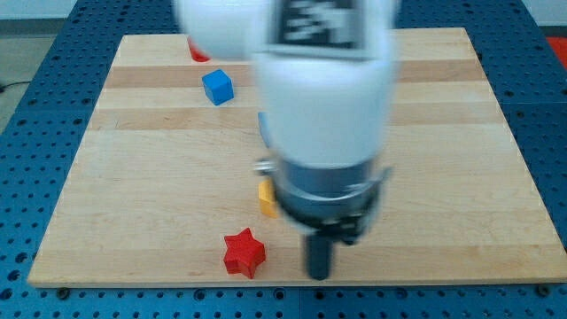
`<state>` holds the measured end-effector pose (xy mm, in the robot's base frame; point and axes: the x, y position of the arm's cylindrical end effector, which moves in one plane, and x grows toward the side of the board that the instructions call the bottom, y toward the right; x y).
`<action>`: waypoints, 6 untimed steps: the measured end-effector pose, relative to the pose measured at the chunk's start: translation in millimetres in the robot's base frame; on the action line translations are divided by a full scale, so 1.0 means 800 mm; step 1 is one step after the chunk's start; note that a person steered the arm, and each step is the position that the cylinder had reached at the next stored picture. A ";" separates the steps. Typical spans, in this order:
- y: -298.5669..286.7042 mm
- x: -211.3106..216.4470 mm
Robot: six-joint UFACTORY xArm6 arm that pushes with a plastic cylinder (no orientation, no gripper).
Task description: Move your arm towards the right side of the yellow heart
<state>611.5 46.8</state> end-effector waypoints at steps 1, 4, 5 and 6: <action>0.113 -0.044; 0.067 -0.178; 0.006 -0.181; 0.001 -0.188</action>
